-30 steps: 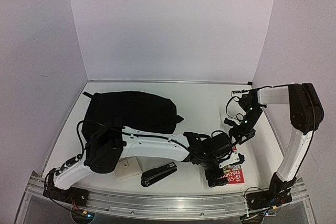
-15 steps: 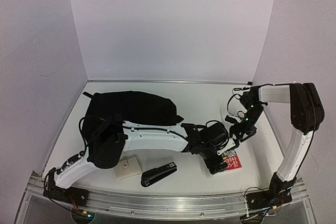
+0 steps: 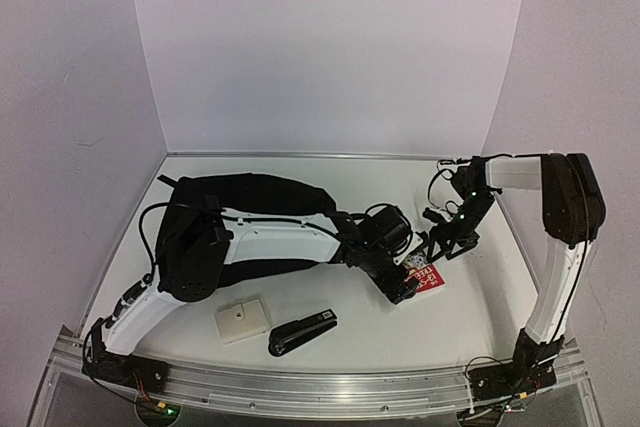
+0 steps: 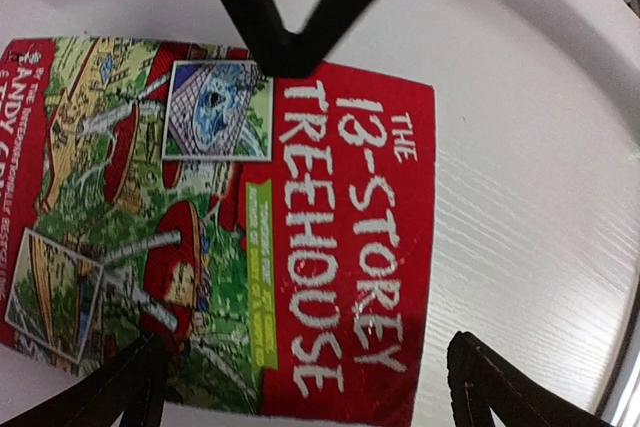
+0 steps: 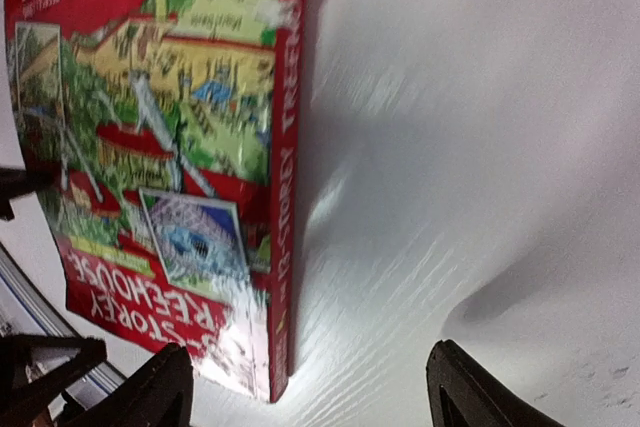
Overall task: Pack the student bag
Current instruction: Move the book to the center of the board.
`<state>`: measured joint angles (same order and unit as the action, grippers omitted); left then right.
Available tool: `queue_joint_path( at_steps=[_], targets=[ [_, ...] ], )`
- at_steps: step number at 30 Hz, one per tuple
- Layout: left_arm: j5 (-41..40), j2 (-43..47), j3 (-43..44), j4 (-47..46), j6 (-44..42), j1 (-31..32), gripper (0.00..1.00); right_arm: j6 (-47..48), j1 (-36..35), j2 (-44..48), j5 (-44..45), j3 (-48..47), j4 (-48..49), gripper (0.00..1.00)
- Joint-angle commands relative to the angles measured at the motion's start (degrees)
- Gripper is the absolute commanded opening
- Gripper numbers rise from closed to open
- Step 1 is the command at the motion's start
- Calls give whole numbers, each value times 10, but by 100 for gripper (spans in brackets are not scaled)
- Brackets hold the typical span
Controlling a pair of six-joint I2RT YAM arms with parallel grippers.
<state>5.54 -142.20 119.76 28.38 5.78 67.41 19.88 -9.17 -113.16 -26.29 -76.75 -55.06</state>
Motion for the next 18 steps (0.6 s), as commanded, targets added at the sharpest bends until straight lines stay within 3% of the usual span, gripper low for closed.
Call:
queue_joint_path(
  at_steps=[1,13,18],
  targets=[
    [19,92,-48,-17,57,-41,97,-28,-16,-26,-11,-26,30,77],
    [46,36,-2,4,123,-116,84,-64,-80,-81,0,-29,96,41],
    [57,22,0,1,154,-130,78,-69,-92,-99,5,-34,108,35]
  ],
)
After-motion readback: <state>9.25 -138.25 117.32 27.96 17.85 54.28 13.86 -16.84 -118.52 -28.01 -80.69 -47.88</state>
